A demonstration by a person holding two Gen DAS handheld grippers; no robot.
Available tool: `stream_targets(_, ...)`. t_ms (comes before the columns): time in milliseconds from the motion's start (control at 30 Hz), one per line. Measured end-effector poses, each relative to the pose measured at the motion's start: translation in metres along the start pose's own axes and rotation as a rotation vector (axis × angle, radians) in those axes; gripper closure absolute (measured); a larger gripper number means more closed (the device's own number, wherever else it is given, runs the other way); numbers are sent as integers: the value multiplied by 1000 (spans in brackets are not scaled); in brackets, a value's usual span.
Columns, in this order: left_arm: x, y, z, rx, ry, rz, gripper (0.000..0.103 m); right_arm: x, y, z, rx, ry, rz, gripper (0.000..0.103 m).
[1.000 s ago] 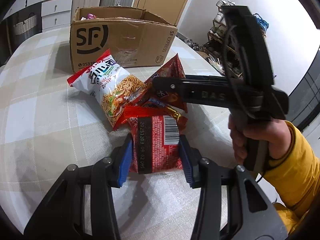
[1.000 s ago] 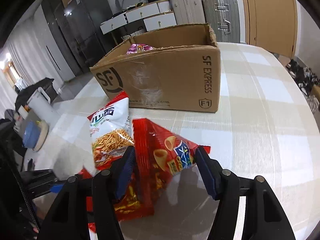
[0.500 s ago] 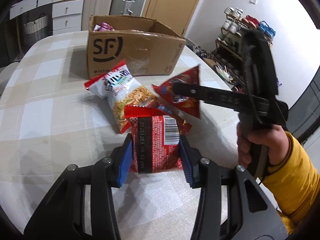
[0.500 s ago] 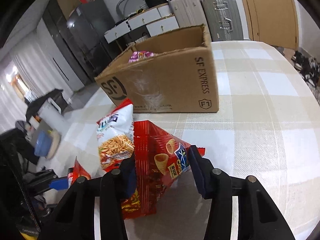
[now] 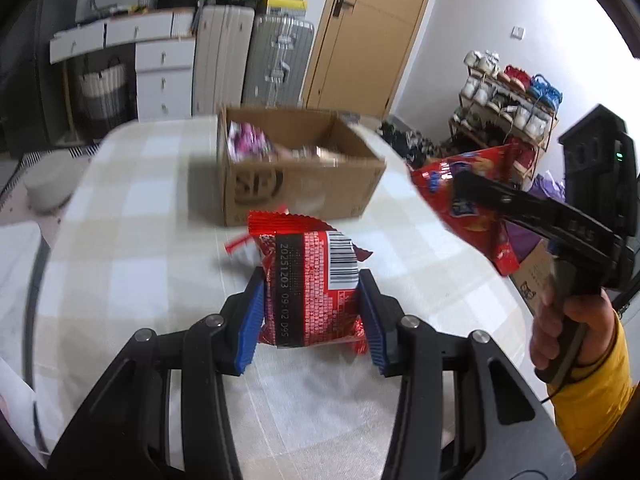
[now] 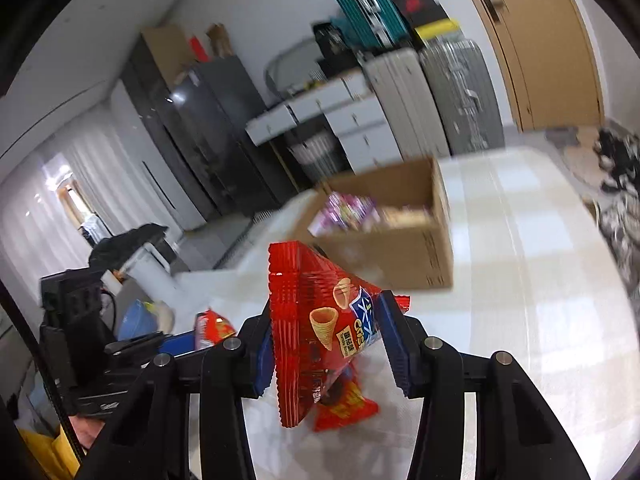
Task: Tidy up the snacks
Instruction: 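Lift both held red bags off the table toward the SF box, then lower both red bags into the SF box and open both tools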
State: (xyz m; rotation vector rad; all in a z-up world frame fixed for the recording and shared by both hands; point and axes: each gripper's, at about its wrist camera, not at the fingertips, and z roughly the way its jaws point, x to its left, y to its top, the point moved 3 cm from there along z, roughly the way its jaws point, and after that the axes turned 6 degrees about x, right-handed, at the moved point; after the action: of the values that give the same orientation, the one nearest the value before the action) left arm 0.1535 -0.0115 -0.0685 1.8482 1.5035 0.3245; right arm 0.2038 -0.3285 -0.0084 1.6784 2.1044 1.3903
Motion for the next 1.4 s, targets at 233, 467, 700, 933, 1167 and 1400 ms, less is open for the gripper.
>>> stream_targets(233, -12, 41, -55, -108, 70, 53, 62, 51, 45, -60, -128, 34, -121, 56)
stream_targets(467, -20, 84, -92, -160, 77, 76, 62, 72, 84, -82, -180, 76, -141, 56)
stream_targets(700, -18, 134, -112, -200, 93, 77, 62, 84, 110, -85, -207, 102, -173, 56)
stream_targets(933, -13, 178, -98, -190, 84, 87, 62, 78, 136, -72, -224, 102, -176, 56)
stream_targets(1167, -4, 219, -53, -161, 97, 79, 62, 67, 154, -55, -223, 88, -174, 56)
stream_targets(1400, 15, 256, 11, -116, 107, 69, 62, 48, 168, -27, -197, 69, -166, 56)
